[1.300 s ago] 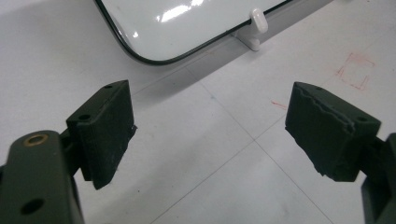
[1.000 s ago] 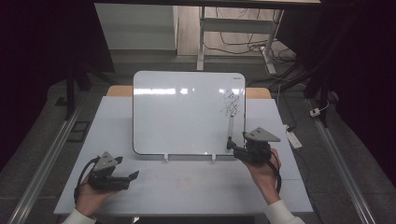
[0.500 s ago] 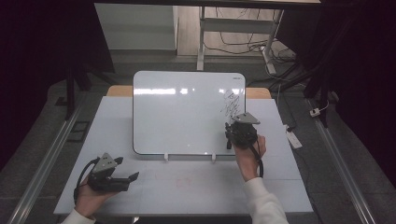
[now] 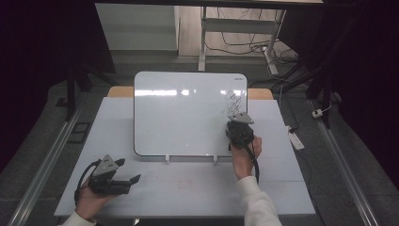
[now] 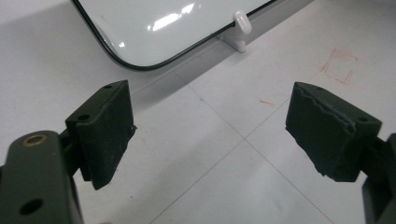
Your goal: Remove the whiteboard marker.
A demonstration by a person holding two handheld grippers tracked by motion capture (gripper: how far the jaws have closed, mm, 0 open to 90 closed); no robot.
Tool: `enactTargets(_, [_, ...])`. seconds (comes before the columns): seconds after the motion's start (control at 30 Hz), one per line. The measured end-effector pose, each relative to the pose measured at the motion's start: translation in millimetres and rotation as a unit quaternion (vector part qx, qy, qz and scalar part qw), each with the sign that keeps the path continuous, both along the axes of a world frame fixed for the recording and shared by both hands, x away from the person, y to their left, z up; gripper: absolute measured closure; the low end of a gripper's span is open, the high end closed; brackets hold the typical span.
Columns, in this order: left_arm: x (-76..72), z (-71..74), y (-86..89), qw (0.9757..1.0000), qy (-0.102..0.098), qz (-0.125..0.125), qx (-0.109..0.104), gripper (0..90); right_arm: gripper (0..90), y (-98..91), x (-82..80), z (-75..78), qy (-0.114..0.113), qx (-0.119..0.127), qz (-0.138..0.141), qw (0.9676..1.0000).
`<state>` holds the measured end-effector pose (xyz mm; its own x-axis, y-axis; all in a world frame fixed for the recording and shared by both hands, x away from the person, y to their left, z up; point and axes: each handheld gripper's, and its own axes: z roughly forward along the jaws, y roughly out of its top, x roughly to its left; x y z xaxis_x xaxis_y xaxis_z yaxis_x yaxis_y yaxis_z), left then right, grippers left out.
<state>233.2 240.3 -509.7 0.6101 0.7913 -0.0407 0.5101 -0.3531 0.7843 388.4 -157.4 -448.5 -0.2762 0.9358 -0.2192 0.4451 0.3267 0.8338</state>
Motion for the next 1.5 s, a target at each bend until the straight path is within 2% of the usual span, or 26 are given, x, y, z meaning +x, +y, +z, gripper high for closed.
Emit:
enactTargets(0.1, [0.0, -0.3, 0.1, 1.0000, 0.000, 0.002, 0.000, 16.2, 80.1, 3.1, -1.3, -1.1, -0.001, 0.007, 0.003, 1.0000])
enactTargets(0.33, [0.0, -0.9, 0.0, 1.0000, 0.001, 0.005, 0.001, 16.2, 80.7, 5.2, -3.1, -2.7, -0.007, 0.004, 0.005, 1.0000])
enactTargets(0.47, [0.5, -1.5, 0.7, 1.0000, 0.002, 0.006, 0.002, 16.2, 80.9, 2.5, -6.1, -1.5, -0.022, 0.009, 0.007, 0.9997])
enactTargets(0.6, [0.9, -2.2, 1.1, 0.9999, 0.003, 0.010, 0.000, 16.2, 80.9, -2.5, -10.4, 1.6, -0.033, 0.029, 0.017, 0.9989])
enactTargets(0.77, [2.0, -2.7, -0.1, 0.9999, 0.005, 0.013, 0.002, 16.3, 81.0, -11.6, -18.7, 9.0, -0.047, 0.060, 0.041, 0.9962])
enactTargets(0.97, [5.1, -0.9, -4.6, 0.9998, 0.009, 0.016, 0.001, 16.5, 80.9, -21.6, -31.1, 18.8, -0.058, 0.102, 0.073, 0.9904])
enactTargets(1.13, [9.7, 5.8, -15.8, 0.9999, 0.010, 0.012, 0.002, 16.8, 80.9, -28.5, -42.3, 23.3, -0.062, 0.122, 0.099, 0.9856])
enactTargets(1.3, [16.5, 15.4, -34.7, 0.9999, 0.013, 0.001, -0.005, 17.0, 80.9, -35.7, -55.2, 23.9, -0.060, 0.152, 0.133, 0.9775])
enactTargets(1.37, [20.6, 19.8, -45.4, 0.9999, 0.013, -0.005, -0.009, 17.0, 80.8, -36.5, -60.6, 22.9, -0.059, 0.162, 0.157, 0.9726])
enactTargets(1.43, [25.5, 24.4, -58.9, 0.9998, 0.011, -0.014, -0.011, 17.0, 80.8, -34.7, -66.3, 22.7, -0.061, 0.159, 0.172, 0.9703])
enactTargets(1.47, [25.5, 24.4, -58.9, 0.9998, 0.011, -0.014, -0.011, 17.0, 80.8, -34.7, -66.3, 22.7, -0.061, 0.159, 0.172, 0.9703])
enactTargets(1.5, [30.8, 28.8, -73.5, 0.9996, 0.009, -0.024, -0.013, 16.9, 80.9, -32.6, -70.8, 23.2, -0.061, 0.161, 0.188, 0.9670])
